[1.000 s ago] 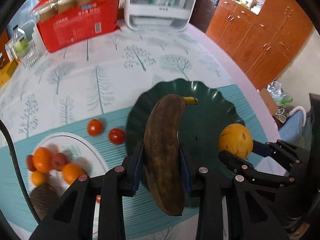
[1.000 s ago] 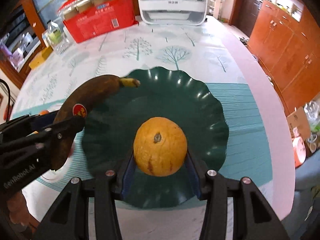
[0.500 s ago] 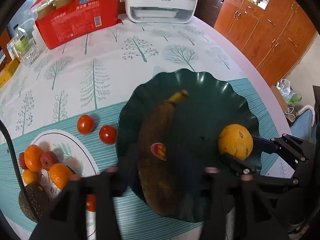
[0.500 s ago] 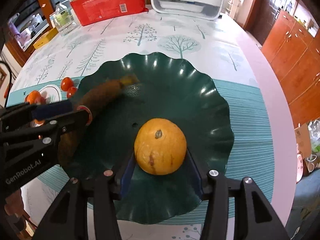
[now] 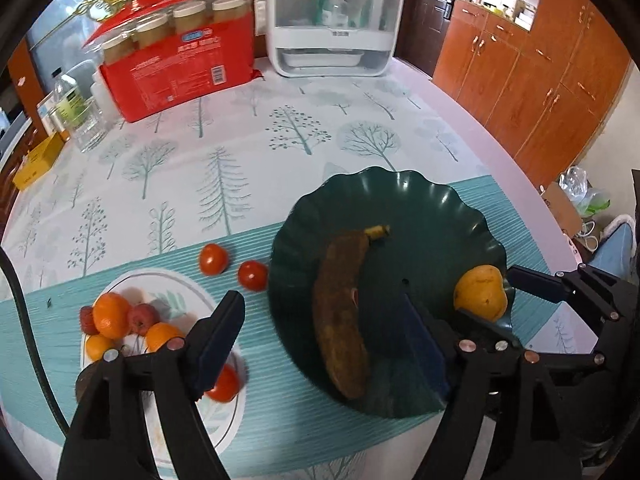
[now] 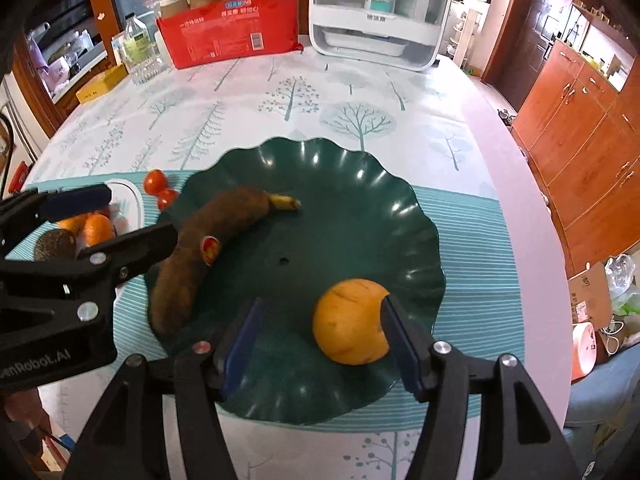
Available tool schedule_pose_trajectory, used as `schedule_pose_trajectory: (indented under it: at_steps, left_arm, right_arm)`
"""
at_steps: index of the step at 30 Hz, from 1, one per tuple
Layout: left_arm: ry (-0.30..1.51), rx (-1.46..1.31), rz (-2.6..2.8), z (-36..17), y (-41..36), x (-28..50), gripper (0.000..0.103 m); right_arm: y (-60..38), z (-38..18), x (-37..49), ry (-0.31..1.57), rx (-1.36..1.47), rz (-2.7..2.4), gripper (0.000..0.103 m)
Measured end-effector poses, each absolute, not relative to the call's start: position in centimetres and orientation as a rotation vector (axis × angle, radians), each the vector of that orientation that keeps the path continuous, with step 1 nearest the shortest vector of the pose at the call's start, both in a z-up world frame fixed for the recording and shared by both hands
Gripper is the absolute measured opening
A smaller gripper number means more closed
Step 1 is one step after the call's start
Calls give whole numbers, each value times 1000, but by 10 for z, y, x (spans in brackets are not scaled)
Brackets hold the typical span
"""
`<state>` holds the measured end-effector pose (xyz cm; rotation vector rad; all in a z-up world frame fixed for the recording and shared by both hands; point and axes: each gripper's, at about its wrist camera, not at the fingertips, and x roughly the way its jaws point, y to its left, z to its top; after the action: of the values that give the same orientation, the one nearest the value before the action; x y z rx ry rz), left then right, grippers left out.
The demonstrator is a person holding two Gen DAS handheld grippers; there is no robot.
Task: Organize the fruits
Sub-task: 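Carry banana and yellow orange onto the green plate while both tools open to release, then grasp the dark avocado with the left tool while the right tool grasps a red tomato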
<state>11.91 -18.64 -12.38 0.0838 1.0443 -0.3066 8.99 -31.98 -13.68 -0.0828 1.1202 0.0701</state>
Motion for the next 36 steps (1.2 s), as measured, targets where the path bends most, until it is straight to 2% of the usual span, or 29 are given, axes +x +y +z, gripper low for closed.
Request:
schedule_pose_trajectory:
  at_steps: [9, 24, 30, 36]
  left_arm:
    - [1010, -5, -250, -94, -134, 96, 78]
    - [872, -7, -212, -11, -15, 68, 78]
    - [873, -29, -186, -8, 37, 67, 78]
    - [934, -23, -181, -31, 69, 71, 79]
  right_arm:
    - [-297, -105, 75, 1087, -66, 91, 62]
    - [-226, -44, 47, 1001, 28, 91, 62]
    - [-180, -38, 45, 984, 28, 125, 62]
    - [-144, -52, 49, 1012, 25, 144, 62]
